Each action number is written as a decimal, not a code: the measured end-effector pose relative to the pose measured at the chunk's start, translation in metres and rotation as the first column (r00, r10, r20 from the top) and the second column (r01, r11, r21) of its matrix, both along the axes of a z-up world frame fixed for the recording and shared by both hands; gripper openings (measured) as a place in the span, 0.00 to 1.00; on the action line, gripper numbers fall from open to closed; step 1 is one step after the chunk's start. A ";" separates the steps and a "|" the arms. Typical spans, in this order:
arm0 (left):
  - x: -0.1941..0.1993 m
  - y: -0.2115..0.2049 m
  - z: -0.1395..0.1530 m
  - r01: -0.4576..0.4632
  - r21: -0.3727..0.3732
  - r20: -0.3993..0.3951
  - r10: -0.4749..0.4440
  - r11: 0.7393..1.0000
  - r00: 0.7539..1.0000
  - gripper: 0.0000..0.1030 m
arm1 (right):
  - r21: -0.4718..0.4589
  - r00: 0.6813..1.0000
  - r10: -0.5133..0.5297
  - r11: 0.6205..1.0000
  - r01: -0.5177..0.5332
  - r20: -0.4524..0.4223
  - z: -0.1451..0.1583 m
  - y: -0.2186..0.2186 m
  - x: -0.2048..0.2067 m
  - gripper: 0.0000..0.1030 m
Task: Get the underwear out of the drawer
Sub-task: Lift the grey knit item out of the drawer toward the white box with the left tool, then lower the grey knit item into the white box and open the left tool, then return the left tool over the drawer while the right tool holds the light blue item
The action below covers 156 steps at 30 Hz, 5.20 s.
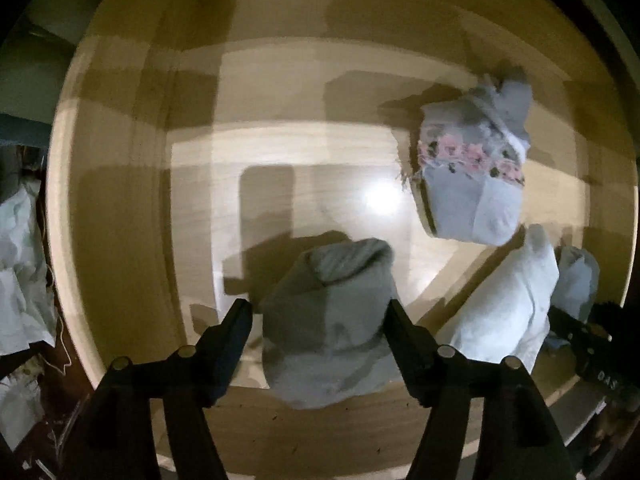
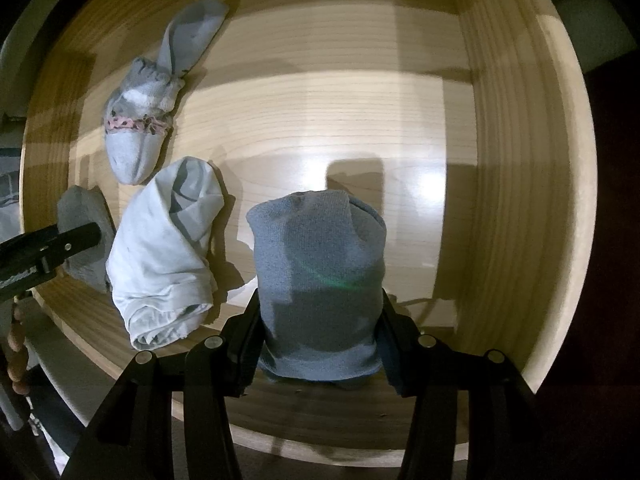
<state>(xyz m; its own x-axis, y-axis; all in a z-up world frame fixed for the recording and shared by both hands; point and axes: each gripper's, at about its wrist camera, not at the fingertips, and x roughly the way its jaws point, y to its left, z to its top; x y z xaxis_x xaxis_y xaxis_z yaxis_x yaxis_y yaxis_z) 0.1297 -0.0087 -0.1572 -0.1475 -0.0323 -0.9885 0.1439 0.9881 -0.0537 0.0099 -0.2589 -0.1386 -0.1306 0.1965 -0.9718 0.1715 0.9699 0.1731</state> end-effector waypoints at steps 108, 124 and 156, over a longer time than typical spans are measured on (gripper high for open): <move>0.065 -0.028 0.285 0.080 -0.009 0.724 -0.048 0.997 0.688 0.58 | -0.065 1.000 0.014 0.998 -0.014 0.009 0.007 0.016 0.000 0.46; -0.055 0.023 0.211 0.098 -0.029 0.600 -0.061 0.995 0.798 0.58 | -0.093 1.000 0.020 0.995 -0.021 -0.004 0.001 0.026 0.003 0.46; -0.088 0.048 0.132 -0.106 -0.053 0.603 0.117 0.993 0.789 0.58 | -0.133 0.999 0.029 0.990 -0.034 -0.035 -0.008 0.038 0.009 0.46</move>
<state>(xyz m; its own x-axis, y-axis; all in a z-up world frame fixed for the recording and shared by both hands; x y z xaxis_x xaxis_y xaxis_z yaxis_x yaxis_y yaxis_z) 0.0418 0.0389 -0.0253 0.4853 -0.0275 -0.8739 0.0413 0.9991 -0.0085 0.0186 -0.2207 -0.1467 -0.1673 0.0602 -0.9841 0.1439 0.9889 0.0360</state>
